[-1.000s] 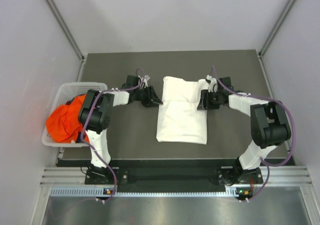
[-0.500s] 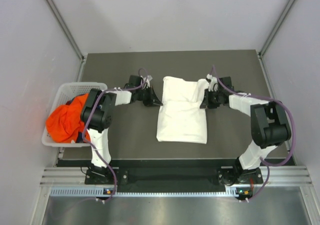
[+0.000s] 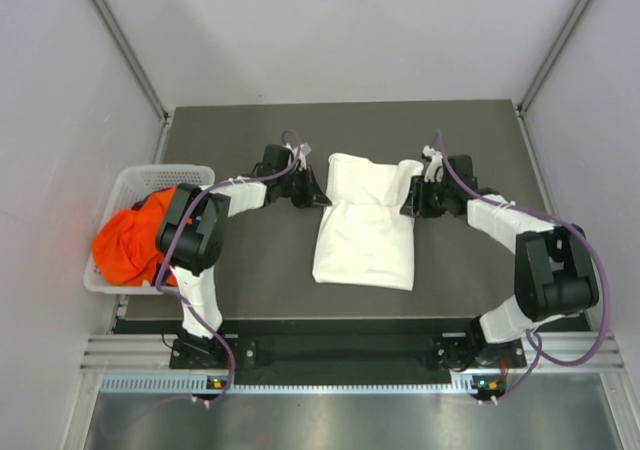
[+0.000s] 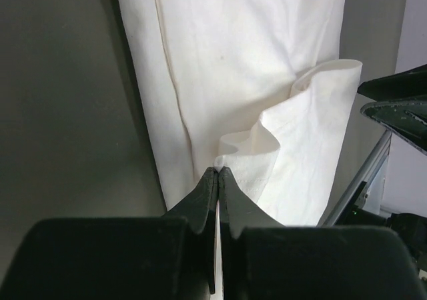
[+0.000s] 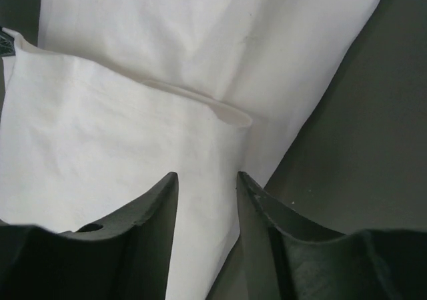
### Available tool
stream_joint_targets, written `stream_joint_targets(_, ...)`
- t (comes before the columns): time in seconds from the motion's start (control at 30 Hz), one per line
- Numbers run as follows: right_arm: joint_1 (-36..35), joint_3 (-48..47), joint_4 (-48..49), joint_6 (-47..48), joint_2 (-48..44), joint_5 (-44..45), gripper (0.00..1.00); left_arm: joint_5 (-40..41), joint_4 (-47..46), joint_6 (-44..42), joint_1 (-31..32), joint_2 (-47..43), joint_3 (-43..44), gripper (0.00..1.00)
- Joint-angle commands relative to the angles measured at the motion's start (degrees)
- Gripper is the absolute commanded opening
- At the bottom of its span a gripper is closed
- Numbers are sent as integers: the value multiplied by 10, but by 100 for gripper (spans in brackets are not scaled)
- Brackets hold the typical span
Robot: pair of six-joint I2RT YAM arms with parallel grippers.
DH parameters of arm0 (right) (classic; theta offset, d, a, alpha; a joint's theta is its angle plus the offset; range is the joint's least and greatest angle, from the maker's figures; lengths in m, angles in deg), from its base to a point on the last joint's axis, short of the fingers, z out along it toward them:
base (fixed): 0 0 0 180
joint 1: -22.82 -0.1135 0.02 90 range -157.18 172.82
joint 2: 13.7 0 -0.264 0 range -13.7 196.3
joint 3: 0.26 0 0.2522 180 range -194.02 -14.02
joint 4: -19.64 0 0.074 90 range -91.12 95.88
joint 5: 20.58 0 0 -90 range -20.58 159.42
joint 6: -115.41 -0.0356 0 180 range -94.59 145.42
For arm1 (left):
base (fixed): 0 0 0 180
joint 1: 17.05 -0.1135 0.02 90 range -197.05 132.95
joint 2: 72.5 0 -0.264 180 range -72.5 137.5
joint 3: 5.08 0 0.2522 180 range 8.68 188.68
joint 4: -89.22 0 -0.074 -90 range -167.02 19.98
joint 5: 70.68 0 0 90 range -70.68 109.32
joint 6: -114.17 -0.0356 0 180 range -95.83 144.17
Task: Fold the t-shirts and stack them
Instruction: Fold the tshirt
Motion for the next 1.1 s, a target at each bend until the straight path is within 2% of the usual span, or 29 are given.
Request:
stream_joint_targets(0.0, 4, 2, 4, -5, -5, 10, 43, 29, 17, -2, 1, -24, 17, 1)
stream_joint_targets(0.07, 4, 3, 13, -7, 5, 8, 43, 32, 39, -4, 1, -17, 23, 3)
stream_joint_targets(0.1, 4, 5, 17, -7, 8, 7, 37, 30, 40, -4, 1, -17, 23, 3)
stream_joint_targets(0.17, 4, 6, 26, -9, 17, -4, 36, 30, 39, -6, 1, -16, 19, 1)
stream_joint_targets(0.37, 4, -3, 39, -3, 41, -1, 43, 34, 45, -12, 1, -14, 23, 0)
stream_joint_targets(0.57, 3, -15, 42, 5, 62, -6, 40, 31, 47, -13, 1, -14, 35, 0)
stream_joint_targets(0.73, 4, -7, 40, 4, 54, 8, 42, 31, 48, -12, 1, -15, 36, 0)
stream_joint_targets(0.87, 4, -11, 19, 4, 20, 13, 26, 35, 53, -13, 1, -12, 36, 0)
stream_joint_targets(0.93, 3, -15, 11, 6, 12, 30, 25, 36, 54, -14, 1, -11, 35, 0)
stream_joint_targets(1.07, 3, -25, -13, 14, 8, 68, 41, 36, 54, -12, 2, -9, 33, 0)
